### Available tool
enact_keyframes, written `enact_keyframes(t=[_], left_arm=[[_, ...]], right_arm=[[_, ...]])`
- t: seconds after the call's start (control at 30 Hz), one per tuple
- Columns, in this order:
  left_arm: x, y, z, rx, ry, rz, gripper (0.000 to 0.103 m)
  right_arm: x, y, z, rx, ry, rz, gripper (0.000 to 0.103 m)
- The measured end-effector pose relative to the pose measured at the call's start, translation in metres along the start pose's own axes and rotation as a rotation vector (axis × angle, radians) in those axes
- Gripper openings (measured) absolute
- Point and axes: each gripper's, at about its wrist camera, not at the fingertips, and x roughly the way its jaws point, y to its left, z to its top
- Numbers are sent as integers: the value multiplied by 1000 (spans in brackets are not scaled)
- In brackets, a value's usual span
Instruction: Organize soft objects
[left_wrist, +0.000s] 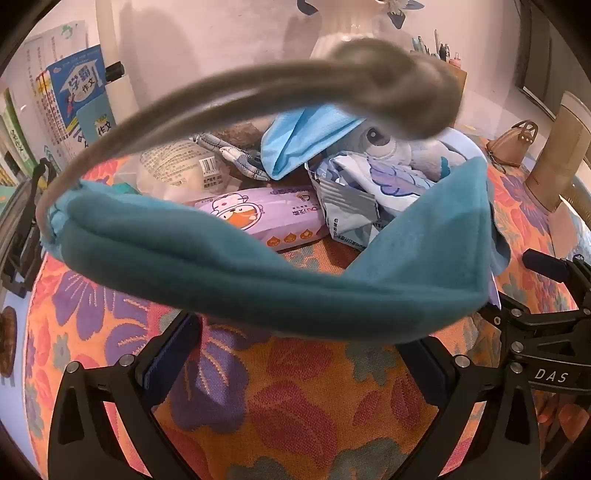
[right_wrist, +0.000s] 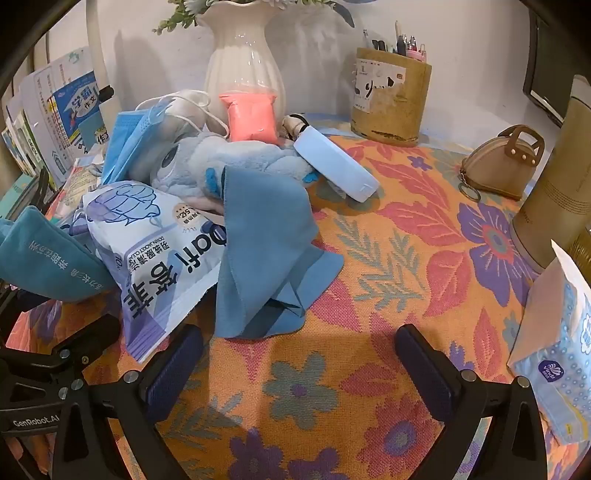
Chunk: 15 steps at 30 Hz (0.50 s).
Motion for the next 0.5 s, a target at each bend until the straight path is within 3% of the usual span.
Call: enact_keyframes(t=[0.5], left_arm=[[0,0,0,2,0,2,103]], right_arm=[[-1,-1,2,0,1,1,103]])
